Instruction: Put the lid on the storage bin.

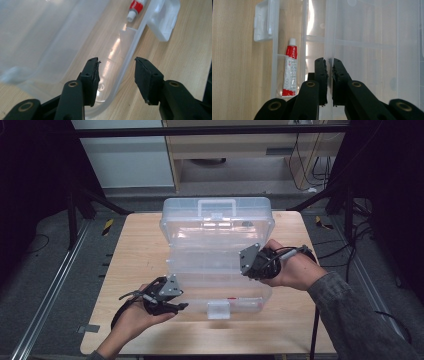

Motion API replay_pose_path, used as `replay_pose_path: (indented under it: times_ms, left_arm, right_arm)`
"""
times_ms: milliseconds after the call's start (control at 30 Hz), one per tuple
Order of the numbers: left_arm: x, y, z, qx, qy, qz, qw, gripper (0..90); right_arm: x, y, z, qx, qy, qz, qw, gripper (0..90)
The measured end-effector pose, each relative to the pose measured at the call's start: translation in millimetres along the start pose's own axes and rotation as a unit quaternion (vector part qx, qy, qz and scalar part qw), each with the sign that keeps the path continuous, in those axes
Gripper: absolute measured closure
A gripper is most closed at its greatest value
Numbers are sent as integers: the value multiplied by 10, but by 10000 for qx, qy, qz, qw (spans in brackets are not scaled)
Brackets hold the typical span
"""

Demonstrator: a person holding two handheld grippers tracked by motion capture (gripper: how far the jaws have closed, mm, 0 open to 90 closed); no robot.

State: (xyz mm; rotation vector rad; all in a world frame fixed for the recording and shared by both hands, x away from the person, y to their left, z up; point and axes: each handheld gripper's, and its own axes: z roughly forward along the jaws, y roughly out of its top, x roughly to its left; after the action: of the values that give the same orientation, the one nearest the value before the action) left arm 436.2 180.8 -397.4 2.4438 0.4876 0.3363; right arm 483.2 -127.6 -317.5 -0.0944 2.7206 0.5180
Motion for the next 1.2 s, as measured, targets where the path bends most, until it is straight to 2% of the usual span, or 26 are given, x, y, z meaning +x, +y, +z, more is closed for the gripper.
replay_pose_path:
  times_ms: [67,100,133,200,233,300,333,400,433,467,500,533,567,667,767,1067,1200]
  left_arm:
    - [9,-5,-52,-86,18,2,10000,529]
    - [14,-11,-166,-317,-74,-131,9994,529]
    - [17,-10,-215,-400,-71,-175,9990,534]
    - [39,-2,-280,-459,-78,-130,9988,537]
    - [62,8,-372,-553,-88,-285,9980,563]
    - [90,17,-425,-581,-74,-304,9978,570]
    - [99,19,-484,-515,-55,-466,9976,583]
    - [204,48,-554,-578,149,-398,9974,585]
    - [248,57,-595,-620,194,-440,9969,603]
    - [346,70,-683,-803,192,-566,9950,627]
    - [390,78,-720,-896,173,-626,9939,643]
    - [390,78,-720,-896,173,-626,9939,661]
    - [463,103,-779,-964,184,-669,9929,681]
    - [523,129,-812,-1041,251,-744,9915,709]
    - [632,173,-827,-1151,195,-899,9891,790]
    - [788,286,-779,-1251,284,-1111,9855,886]
    - [864,339,-752,-1268,350,-1212,9839,895]
  right_arm:
    - [0,0,0,0,2,0,10000,844]
    - [2,1,3,-8,4,8,10000,844]
    - [3,2,3,-7,3,7,10000,844]
    - [2,2,3,-8,4,10,10000,843]
    - [2,-1,2,-12,4,15,10000,843]
    - [2,-1,2,-12,5,17,10000,843]
    - [3,-1,2,-12,5,17,10000,842]
    - [7,0,3,-1,4,13,10000,841]
    - [11,2,3,8,2,4,10000,842]
    - [17,2,3,14,4,17,10000,841]
    - [18,1,4,10,4,11,10000,841]
    - [18,1,4,10,4,11,10000,841]
    - [25,-1,7,8,4,-6,10000,841]
    - [29,-1,9,5,8,-7,10000,841]
    - [34,-3,10,8,19,-9,10000,839]
    - [53,-3,18,12,30,-20,10000,837]
    - [60,-4,21,2,9,-24,10000,835]
